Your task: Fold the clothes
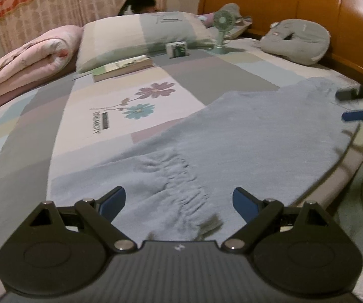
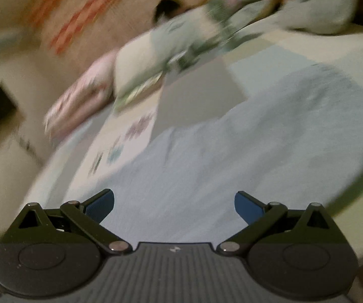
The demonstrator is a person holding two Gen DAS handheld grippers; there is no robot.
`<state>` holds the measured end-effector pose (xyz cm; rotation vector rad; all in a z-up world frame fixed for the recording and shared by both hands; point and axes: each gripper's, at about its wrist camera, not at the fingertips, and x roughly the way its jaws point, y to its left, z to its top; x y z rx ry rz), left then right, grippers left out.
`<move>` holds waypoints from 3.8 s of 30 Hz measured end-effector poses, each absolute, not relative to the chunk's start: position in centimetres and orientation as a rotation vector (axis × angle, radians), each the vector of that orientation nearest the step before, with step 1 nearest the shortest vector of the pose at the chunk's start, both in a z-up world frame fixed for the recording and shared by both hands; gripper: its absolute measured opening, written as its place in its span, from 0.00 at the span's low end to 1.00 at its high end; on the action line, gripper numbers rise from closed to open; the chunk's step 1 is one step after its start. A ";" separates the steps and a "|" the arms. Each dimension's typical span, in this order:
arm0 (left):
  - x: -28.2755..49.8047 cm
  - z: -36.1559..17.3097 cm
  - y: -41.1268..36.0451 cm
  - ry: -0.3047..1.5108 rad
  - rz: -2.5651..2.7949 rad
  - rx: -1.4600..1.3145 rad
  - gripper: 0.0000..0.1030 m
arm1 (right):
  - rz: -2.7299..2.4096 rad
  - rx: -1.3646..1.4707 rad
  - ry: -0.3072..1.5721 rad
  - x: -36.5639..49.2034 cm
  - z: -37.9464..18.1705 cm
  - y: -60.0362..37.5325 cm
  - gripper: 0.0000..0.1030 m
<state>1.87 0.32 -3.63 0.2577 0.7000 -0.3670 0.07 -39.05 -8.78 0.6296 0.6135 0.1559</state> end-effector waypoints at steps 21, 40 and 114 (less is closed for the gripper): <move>3.5 -3.8 -5.8 0.790 -0.468 0.251 0.89 | -0.076 1.055 0.596 1.7 -15.4 -52.8 1.00; 3.1 -4.2 -6.4 0.787 -0.501 0.278 0.89 | -0.016 1.078 0.546 3.7 -16.2 -53.5 1.00; 2.5 -5.1 -3.1 0.821 -0.485 0.227 0.89 | -0.109 0.585 0.464 5.2 -9.7 -48.1 0.23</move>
